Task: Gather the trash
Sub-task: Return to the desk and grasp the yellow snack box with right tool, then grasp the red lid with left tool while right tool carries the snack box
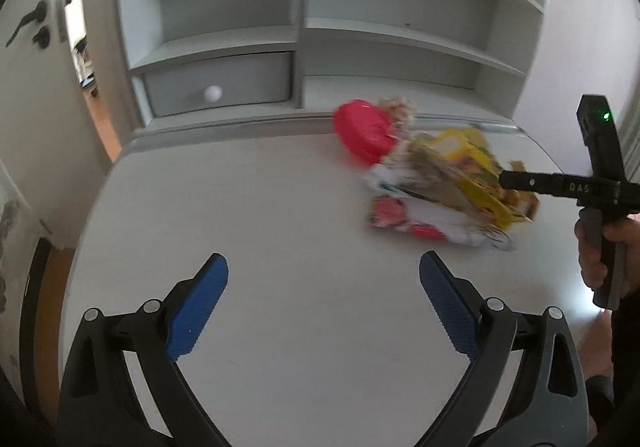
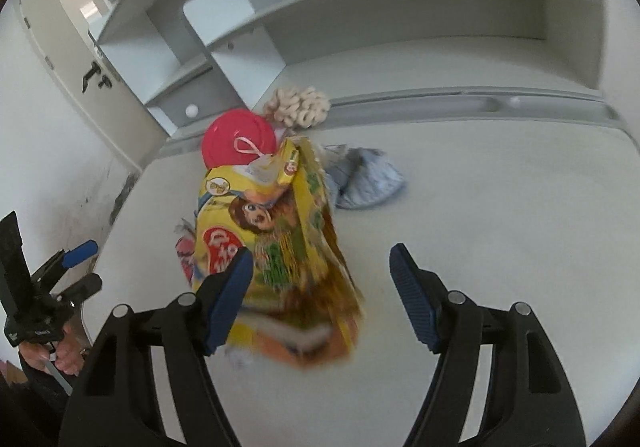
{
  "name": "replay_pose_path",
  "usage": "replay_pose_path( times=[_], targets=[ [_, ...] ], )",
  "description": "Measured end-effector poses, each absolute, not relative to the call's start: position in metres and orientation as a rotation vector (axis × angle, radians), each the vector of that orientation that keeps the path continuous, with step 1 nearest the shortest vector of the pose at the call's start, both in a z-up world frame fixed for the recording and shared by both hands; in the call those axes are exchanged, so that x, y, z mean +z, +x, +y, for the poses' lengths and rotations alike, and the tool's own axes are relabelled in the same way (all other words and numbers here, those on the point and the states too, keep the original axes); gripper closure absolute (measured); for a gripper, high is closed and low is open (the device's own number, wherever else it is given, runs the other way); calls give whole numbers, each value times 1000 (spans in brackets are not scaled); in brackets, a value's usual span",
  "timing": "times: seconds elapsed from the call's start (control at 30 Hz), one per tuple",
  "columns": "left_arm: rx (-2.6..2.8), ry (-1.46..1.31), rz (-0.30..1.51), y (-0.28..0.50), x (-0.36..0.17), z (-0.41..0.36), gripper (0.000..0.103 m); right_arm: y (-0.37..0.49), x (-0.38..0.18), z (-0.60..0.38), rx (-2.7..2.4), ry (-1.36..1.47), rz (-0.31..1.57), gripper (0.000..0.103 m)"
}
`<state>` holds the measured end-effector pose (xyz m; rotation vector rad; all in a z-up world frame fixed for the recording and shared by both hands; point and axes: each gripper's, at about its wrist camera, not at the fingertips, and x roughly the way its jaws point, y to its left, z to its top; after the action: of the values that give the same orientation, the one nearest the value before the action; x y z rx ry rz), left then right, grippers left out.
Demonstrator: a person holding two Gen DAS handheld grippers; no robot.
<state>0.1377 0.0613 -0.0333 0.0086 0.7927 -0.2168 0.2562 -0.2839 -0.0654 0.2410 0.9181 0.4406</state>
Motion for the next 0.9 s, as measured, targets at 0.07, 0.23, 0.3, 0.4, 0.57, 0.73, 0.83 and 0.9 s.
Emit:
replay_pose_path(
  times=[0.07,0.23,0.3,0.4,0.57,0.73,0.83,0.9],
  targets=[
    [-221,-32,804,150,-34,70,10,267,-71,-275,457,238,940,42],
    [-278,-75,806,200,-34,54,10,271,-79,-270,476,256,962,82],
    [-301,-81,802,223,-34,44,10,261,-69,-274,479,276,933,93],
    [-327,-72,801,265,-36,28,10,248,-52,-282,466,295,886,95],
    [-345,-98,836,304,-52,15,10,222,-29,-298,471,325,841,95],
    [-357,-74,853,317,-63,-2,21,205,-21,-315,437,330,834,95],
    [-391,-78,878,317,-63,-7,61,194,-20,-328,404,339,832,95],
    [-371,-86,860,310,-54,-7,66,186,-18,-335,382,344,824,95]
  ],
)
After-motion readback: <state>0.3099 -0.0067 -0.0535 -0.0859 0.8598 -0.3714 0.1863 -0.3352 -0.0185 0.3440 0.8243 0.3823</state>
